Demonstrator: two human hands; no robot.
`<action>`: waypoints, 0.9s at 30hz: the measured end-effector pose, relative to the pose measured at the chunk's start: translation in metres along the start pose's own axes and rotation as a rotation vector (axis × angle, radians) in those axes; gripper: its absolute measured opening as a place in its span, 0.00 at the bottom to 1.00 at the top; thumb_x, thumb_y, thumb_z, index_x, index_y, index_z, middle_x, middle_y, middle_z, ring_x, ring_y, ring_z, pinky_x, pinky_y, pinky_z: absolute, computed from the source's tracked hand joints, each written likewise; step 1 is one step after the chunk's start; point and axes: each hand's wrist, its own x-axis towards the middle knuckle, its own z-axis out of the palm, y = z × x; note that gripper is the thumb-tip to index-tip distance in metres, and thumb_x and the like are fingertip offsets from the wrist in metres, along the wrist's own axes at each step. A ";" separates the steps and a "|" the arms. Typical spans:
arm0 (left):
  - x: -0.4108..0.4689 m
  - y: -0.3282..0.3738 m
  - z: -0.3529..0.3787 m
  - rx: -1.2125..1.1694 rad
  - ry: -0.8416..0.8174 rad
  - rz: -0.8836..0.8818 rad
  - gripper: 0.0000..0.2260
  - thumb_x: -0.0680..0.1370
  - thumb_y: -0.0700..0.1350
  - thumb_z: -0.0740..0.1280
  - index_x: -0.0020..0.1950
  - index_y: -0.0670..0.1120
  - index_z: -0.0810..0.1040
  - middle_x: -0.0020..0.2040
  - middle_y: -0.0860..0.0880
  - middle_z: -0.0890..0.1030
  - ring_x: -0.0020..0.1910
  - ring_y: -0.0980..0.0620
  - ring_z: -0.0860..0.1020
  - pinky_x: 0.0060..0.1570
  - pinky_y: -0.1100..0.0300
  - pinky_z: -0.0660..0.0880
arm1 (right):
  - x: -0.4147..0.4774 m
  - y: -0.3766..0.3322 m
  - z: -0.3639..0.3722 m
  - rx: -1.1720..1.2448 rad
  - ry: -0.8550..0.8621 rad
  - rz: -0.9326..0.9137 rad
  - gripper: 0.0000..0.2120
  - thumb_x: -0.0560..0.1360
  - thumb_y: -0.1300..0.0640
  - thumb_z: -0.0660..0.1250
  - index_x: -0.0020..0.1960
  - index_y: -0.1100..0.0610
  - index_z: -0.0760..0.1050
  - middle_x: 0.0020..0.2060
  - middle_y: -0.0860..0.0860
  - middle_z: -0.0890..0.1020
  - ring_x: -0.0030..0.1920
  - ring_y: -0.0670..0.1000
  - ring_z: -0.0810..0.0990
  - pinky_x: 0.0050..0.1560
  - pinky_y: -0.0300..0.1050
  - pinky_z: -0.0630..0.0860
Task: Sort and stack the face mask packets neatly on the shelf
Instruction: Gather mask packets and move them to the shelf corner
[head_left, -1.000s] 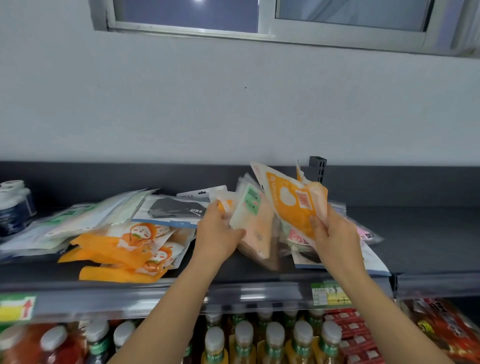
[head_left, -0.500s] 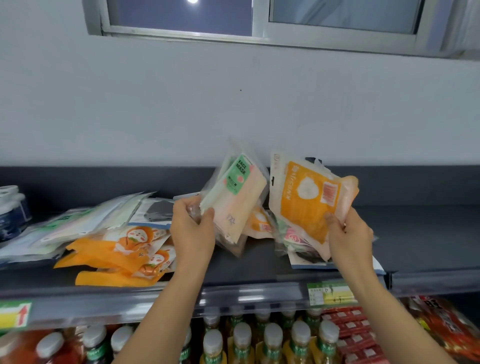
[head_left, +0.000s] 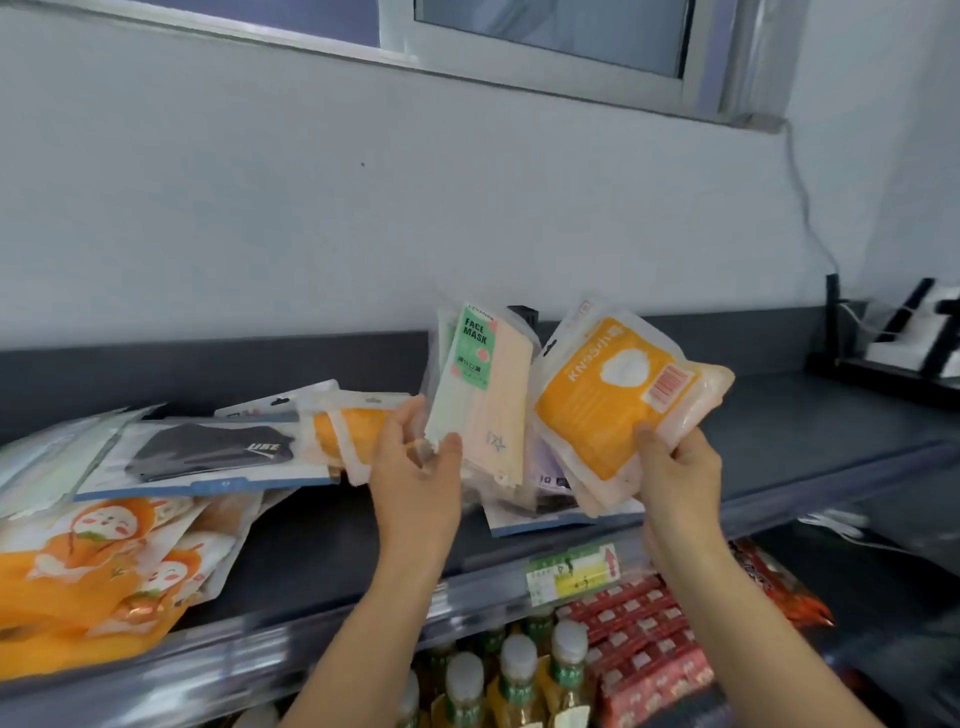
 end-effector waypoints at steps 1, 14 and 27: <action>0.000 -0.003 0.007 -0.001 -0.021 -0.001 0.19 0.76 0.37 0.67 0.63 0.52 0.71 0.59 0.52 0.76 0.56 0.52 0.78 0.53 0.53 0.79 | 0.002 -0.002 -0.006 0.000 0.012 -0.010 0.12 0.79 0.60 0.61 0.43 0.44 0.74 0.43 0.44 0.80 0.46 0.46 0.79 0.51 0.49 0.76; -0.058 -0.006 0.165 0.020 -0.329 0.023 0.33 0.77 0.33 0.64 0.74 0.60 0.57 0.59 0.60 0.70 0.45 0.70 0.75 0.38 0.75 0.75 | 0.061 -0.007 -0.136 -0.139 0.067 -0.101 0.09 0.79 0.57 0.62 0.42 0.47 0.75 0.42 0.51 0.82 0.46 0.53 0.81 0.49 0.54 0.78; -0.119 -0.018 0.374 0.145 -0.369 0.157 0.32 0.79 0.36 0.62 0.74 0.64 0.55 0.59 0.65 0.70 0.62 0.60 0.69 0.61 0.59 0.73 | 0.192 -0.001 -0.296 -0.163 0.028 -0.107 0.08 0.78 0.57 0.63 0.41 0.54 0.74 0.42 0.62 0.80 0.42 0.55 0.79 0.45 0.54 0.77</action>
